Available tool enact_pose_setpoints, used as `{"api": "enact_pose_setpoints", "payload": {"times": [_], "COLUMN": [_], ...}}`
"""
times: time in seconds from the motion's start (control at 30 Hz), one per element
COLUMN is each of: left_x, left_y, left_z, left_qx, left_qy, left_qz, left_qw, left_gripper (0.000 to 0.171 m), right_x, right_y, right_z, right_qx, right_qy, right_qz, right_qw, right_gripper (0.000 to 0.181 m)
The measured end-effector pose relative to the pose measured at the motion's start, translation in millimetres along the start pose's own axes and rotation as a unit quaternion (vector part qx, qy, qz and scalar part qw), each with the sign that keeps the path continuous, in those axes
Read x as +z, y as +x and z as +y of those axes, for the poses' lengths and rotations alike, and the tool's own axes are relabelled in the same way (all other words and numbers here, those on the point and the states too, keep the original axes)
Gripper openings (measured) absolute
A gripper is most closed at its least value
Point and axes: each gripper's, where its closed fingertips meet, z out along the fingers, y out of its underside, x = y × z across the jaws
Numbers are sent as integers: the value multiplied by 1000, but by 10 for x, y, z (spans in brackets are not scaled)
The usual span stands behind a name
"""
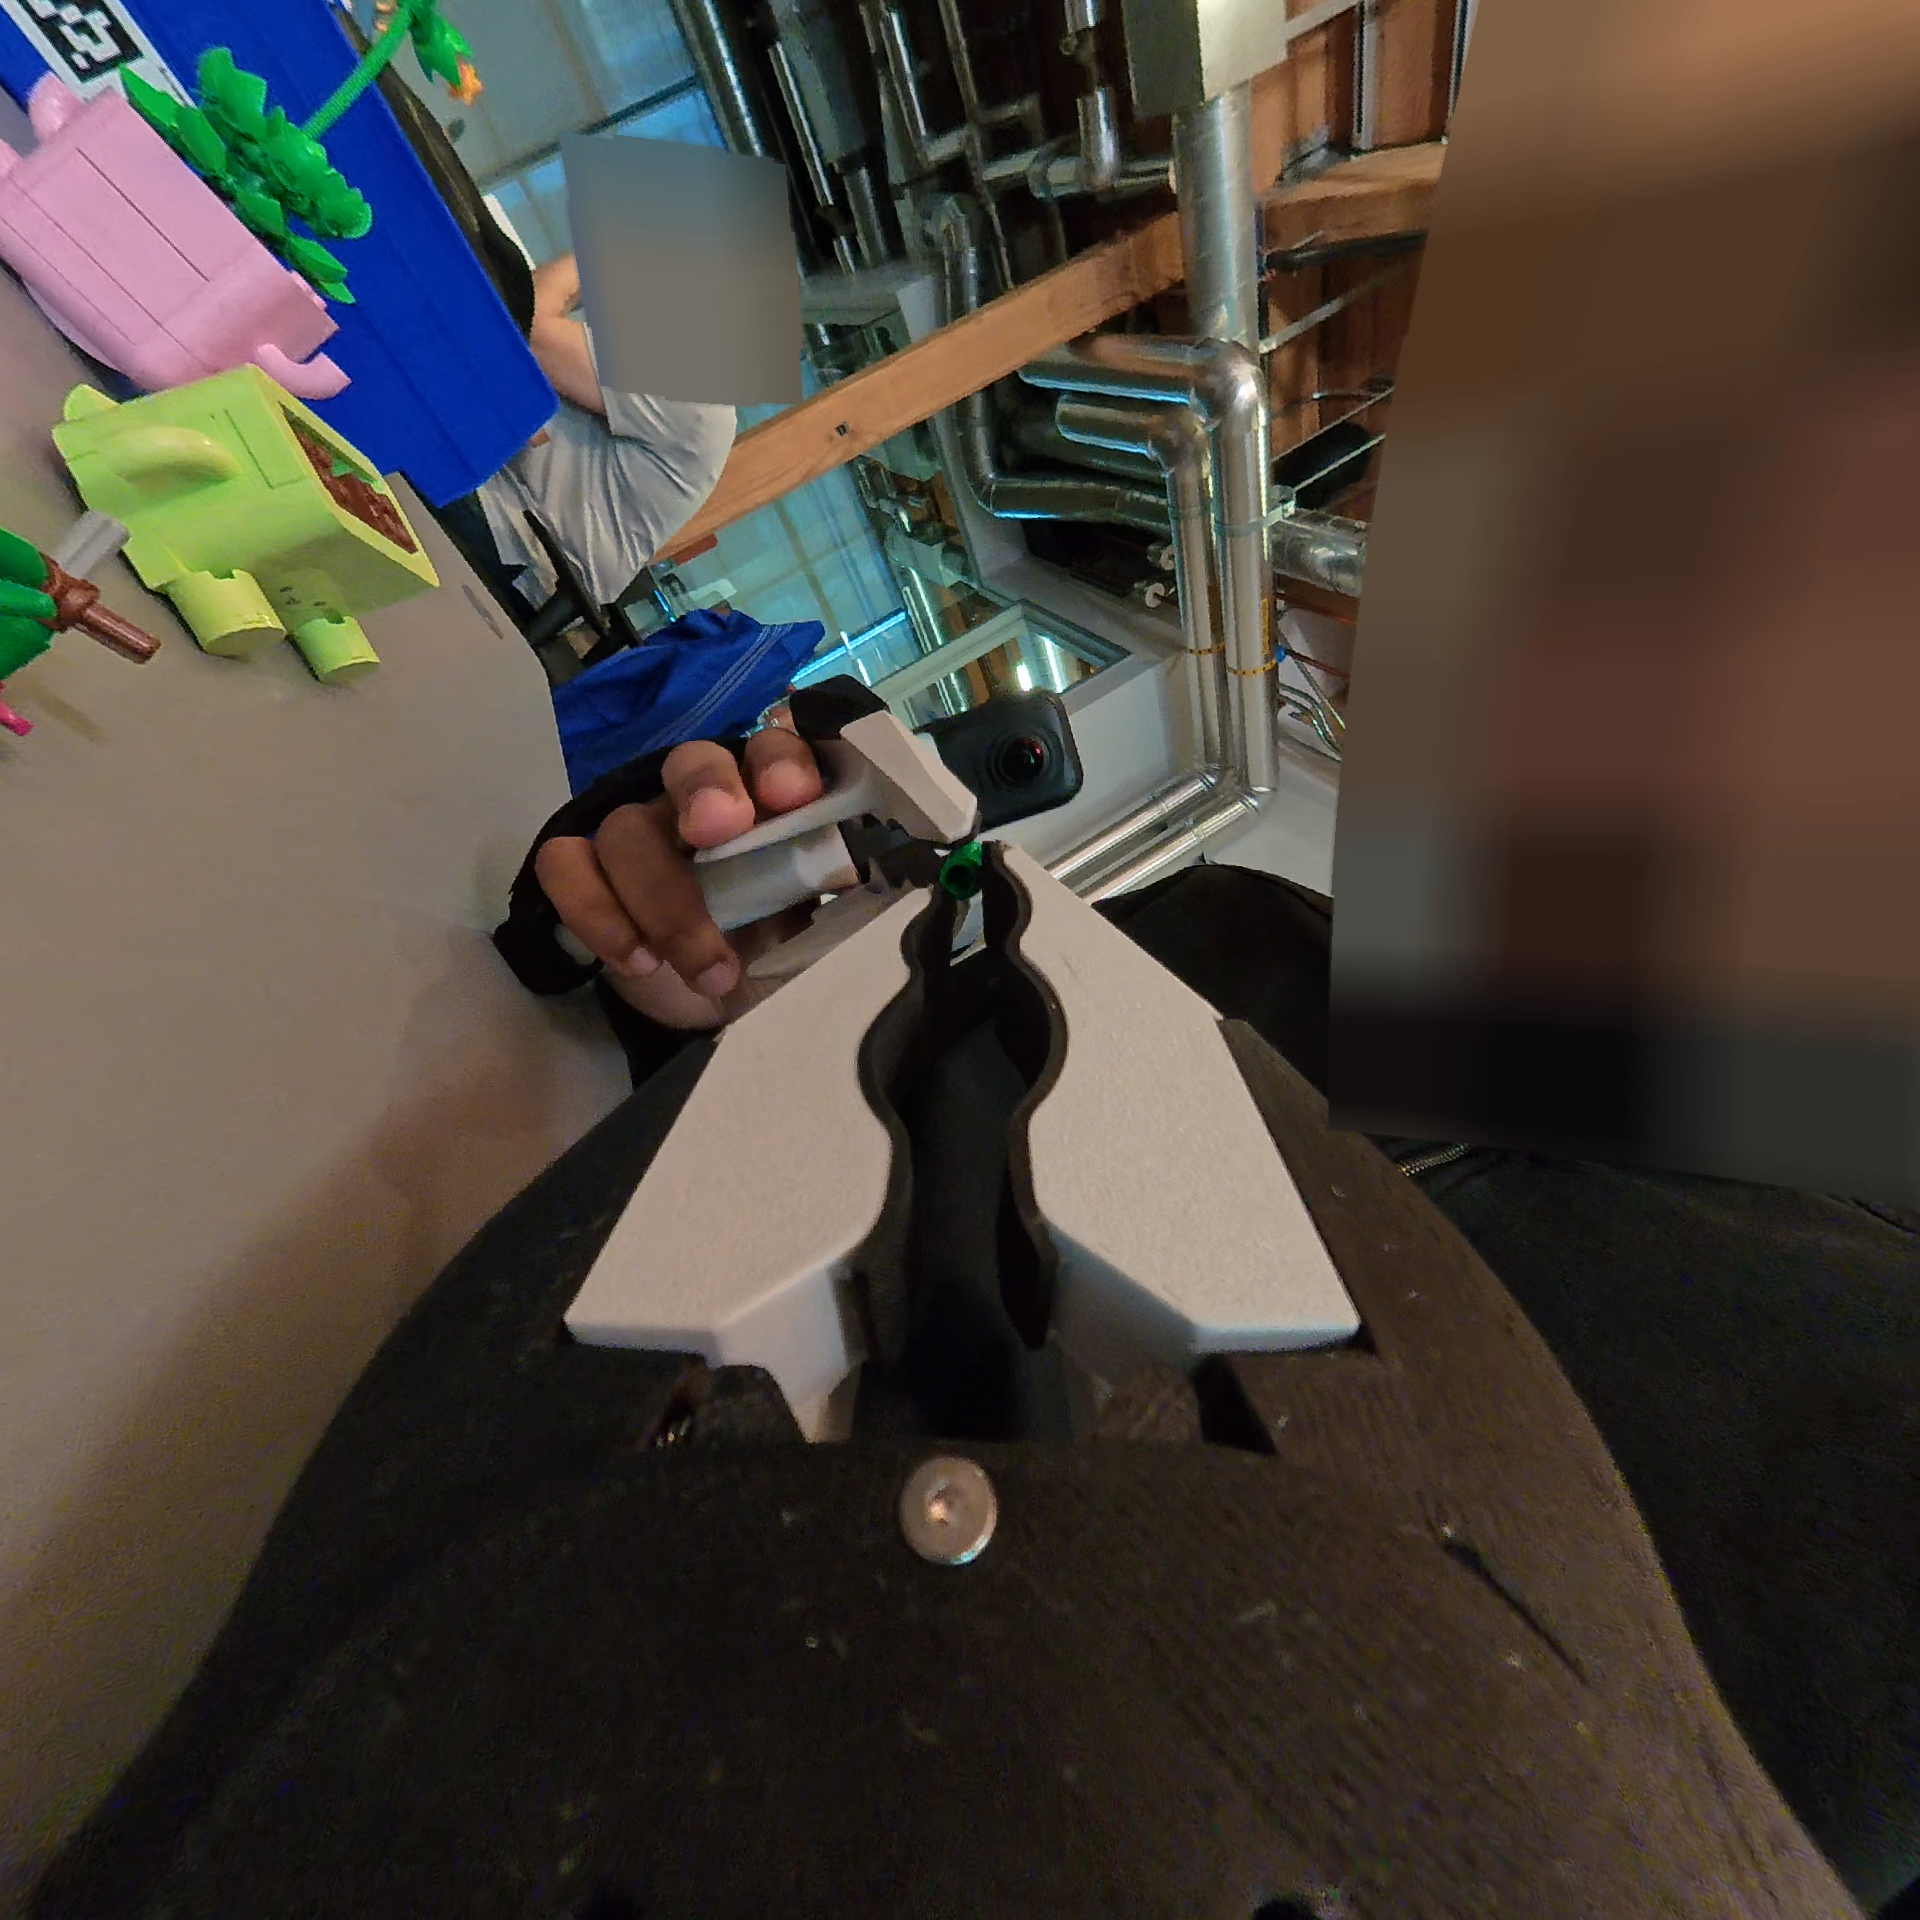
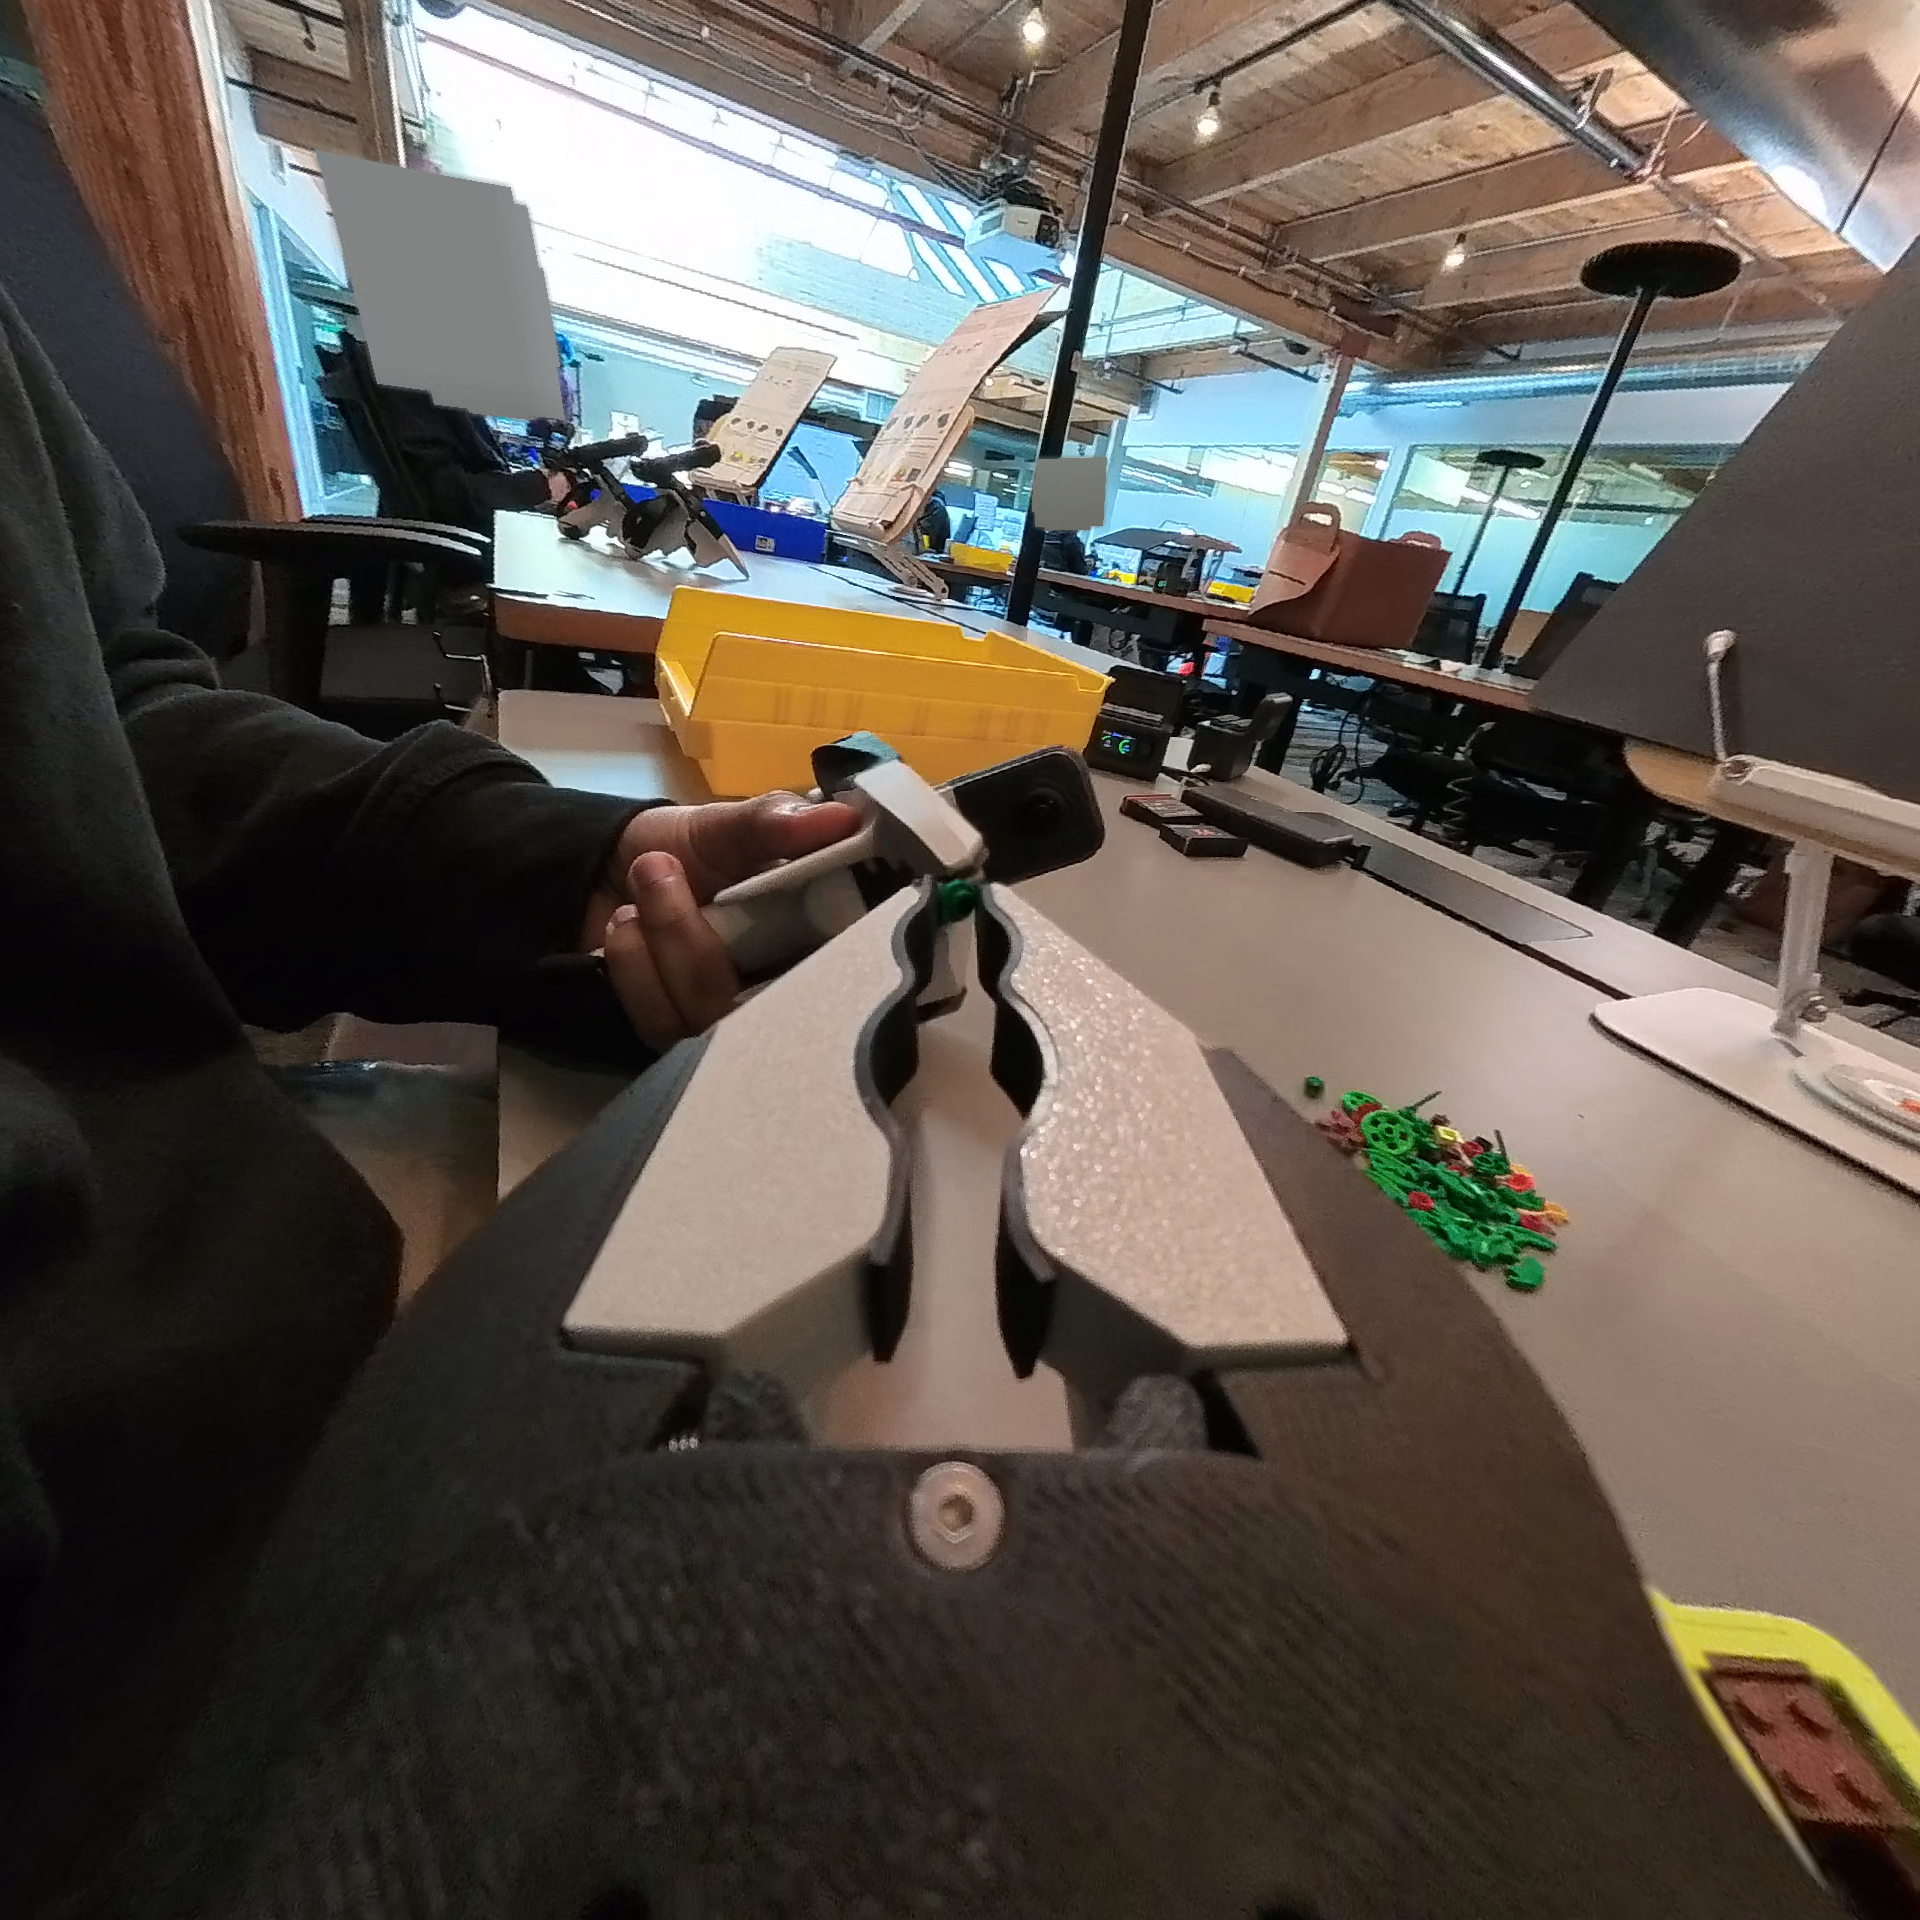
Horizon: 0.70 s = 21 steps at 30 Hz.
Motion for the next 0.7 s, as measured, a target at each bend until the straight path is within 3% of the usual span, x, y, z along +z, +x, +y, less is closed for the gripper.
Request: {"api": "enact_pose_setpoints", "payload": {"times": [0.33, 0.43, 0.47, 0.53, 0.6, 0.63, 0.7], "left_x": [22, 33, 21, -38, -109, -145, -208], "left_y": [23, 39, 21, 20, 7, -21, -112], "left_z": [32, 12, -19, -71, -108, -128, -135], "left_qx": [6, 75, 114, 197, 274, 321, 427], "left_qy": [-9, -4, 1, 0, -13, -22, -51], "left_qz": [4, -18, -43, -90, -138, -172, -254], "left_qw": [1000, 997, 993, 976, 952, 931, 866], "left_gripper": [3, 4, 14, 31, 33, 34, 34], "right_x": [-27, -44, -53, -69, -72, -67, -57], "right_y": [-28, 21, 38, 70, 95, 97, 76], "right_z": [0, -8, -11, -3, 27, 52, 143], "right_qx": [91, 121, 130, 157, 186, 202, 235], "right_qy": [-10, -6, -4, -5, -15, -23, -56], "right_qz": [-39, -36, -36, -38, -44, -48, -53], "right_qw": [995, 992, 991, 987, 982, 978, 969], "right_gripper": [4, 4, 4, 4, 4, 4, 4]}}
